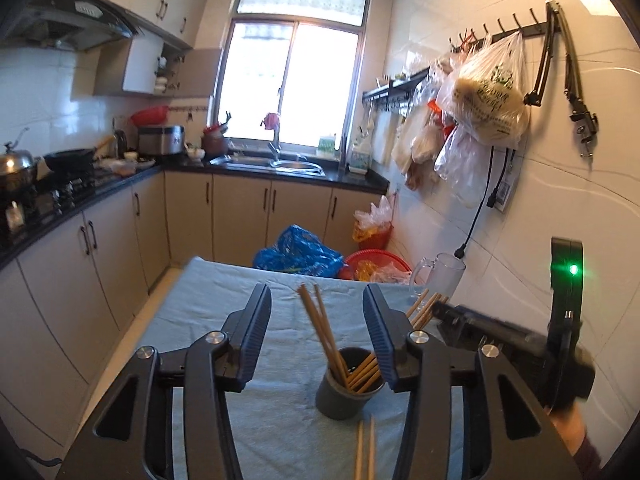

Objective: Organize utensils
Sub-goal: 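Open the left gripper over the cup while the right gripper drops its chopstick, then grasp a chopstick with the left gripper while the right gripper grasps another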

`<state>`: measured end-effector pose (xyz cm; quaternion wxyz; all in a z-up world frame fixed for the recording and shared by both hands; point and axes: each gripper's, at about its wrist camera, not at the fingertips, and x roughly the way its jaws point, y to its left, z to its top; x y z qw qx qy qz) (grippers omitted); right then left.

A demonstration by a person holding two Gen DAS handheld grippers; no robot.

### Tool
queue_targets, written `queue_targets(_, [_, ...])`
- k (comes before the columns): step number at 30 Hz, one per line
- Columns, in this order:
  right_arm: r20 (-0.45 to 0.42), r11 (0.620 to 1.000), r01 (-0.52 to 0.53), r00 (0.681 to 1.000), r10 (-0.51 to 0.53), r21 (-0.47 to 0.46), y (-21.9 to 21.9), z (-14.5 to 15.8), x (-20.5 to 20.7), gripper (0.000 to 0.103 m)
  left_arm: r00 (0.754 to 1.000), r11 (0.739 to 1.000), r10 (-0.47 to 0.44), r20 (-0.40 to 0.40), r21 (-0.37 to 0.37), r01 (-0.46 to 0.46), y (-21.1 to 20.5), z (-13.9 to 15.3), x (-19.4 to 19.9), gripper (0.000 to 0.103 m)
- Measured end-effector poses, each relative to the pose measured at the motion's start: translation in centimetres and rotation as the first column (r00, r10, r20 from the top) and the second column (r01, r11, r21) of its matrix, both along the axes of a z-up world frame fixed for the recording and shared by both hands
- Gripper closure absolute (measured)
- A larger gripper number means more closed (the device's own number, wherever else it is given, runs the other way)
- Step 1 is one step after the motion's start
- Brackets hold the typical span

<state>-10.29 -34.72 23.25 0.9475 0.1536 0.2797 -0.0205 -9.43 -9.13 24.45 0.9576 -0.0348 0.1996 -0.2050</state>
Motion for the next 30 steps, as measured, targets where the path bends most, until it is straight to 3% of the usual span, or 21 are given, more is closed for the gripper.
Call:
queue_targets(4, [0.012, 1.000, 0.017, 1.000, -0.017, -0.015, -0.2, 1.0, -2.7, 0.050, 0.999, 1.000, 0.020, 0.033, -0.005, -0.020, 1.8, -0.5, -3.0, 0.044])
queue_targets(7, [-0.030, 0.999, -0.002, 1.000, 0.001, -0.035, 0.0, 0.8, -4.3, 0.045, 1.000, 1.000, 0.011, 0.007, 0.013, -0.011, 2.4, -2.4, -4.2, 0.039])
queue_targets(11, [-0.146, 0.997, -0.058, 0.988, 0.049, -0.059, 0.5, -1.3, -6.3, 0.045, 0.990, 0.997, -0.046, -0.132, 0.048, 0.053, 2.0, -6.7, -4.2, 0.039])
queue_targets(14, [-0.220, 0.995, -0.088, 0.973, 0.074, -0.052, 0.3, -3.6, -7.8, 0.045, 0.965, 0.988, -0.108, -0.237, 0.079, 0.130, 0.7, -10.5, -3.9, 0.039])
queue_targets(16, [-0.272, 0.994, -0.101, 0.959, 0.083, -0.051, 0.0, -5.8, -8.9, 0.045, 0.936, 0.976, -0.148, -0.319, 0.103, 0.189, -0.7, -13.3, -3.4, 0.040])
queue_targets(20, [-0.343, 0.995, -0.092, 0.934, 0.098, 0.034, -1.1, -10.4, -10.5, 0.045, 0.869, 0.949, -0.206, -0.450, 0.123, 0.289, -3.5, -18.1, -2.4, 0.063])
queue_targets(22, [-0.365, 0.994, -0.075, 0.926, 0.098, 0.077, -1.7, -12.3, -11.1, 0.045, 0.838, 0.940, -0.224, -0.498, 0.118, 0.321, -5.0, -19.6, -1.7, 0.068])
queue_targets(26, [-0.376, 0.993, -0.060, 0.922, 0.095, 0.102, -2.3, -13.8, -11.5, 0.045, 0.808, 0.925, -0.228, -0.543, 0.138, 0.354, -7.0, -22.0, -0.9, 0.074])
queue_targets(30, [-0.370, 0.992, -0.053, 0.925, 0.093, 0.117, -2.4, -14.0, -11.4, 0.045, 0.793, 0.918, -0.196, -0.576, 0.177, 0.356, -8.3, -23.3, -0.2, 0.090])
